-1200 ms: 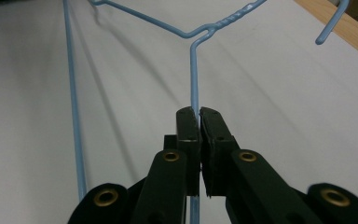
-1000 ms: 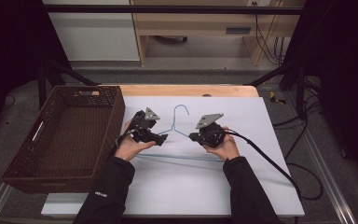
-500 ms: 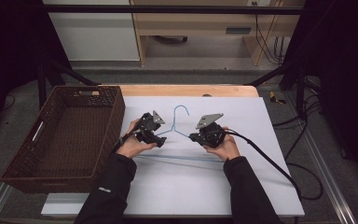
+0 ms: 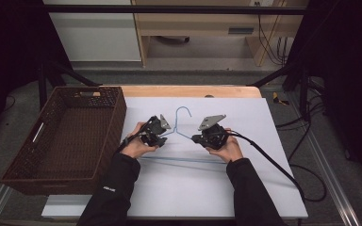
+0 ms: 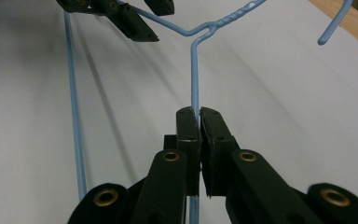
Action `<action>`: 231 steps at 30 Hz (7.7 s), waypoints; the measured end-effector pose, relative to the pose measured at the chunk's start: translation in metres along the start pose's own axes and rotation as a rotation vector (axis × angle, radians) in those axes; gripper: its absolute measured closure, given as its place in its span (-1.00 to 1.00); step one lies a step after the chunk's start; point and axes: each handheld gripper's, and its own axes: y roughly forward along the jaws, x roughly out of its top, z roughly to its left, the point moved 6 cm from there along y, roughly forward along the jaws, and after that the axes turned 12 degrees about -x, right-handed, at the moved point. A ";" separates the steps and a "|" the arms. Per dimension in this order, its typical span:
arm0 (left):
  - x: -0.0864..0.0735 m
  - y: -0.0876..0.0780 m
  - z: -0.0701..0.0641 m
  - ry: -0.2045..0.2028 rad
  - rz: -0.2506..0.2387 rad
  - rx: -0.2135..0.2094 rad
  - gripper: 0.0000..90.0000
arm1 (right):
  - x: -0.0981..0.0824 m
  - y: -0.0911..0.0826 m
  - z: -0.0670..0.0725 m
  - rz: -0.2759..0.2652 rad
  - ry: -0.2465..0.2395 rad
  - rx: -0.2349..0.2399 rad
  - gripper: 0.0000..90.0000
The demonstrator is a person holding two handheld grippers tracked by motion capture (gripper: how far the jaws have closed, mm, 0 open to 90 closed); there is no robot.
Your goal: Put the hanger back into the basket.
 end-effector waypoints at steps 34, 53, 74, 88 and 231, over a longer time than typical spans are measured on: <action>0.008 -0.014 -0.018 0.165 0.119 0.063 0.93 | 0.000 -0.006 -0.005 0.003 0.022 0.005 0.94; 0.025 -0.058 -0.040 0.086 0.078 0.085 0.93 | 0.012 -0.058 -0.016 -0.115 0.119 -0.005 0.69; 0.039 -0.089 -0.043 -0.075 -0.031 0.174 0.93 | -0.055 -0.137 -0.036 -0.235 0.368 -0.226 -0.74; 0.044 -0.130 -0.035 -0.133 -0.028 0.146 0.93 | -0.094 -0.152 -0.034 -0.210 0.457 -0.276 -0.89; -0.181 -0.218 0.056 -0.547 -0.244 0.354 0.00 | -0.097 -0.152 -0.020 -0.212 0.403 -0.309 -0.93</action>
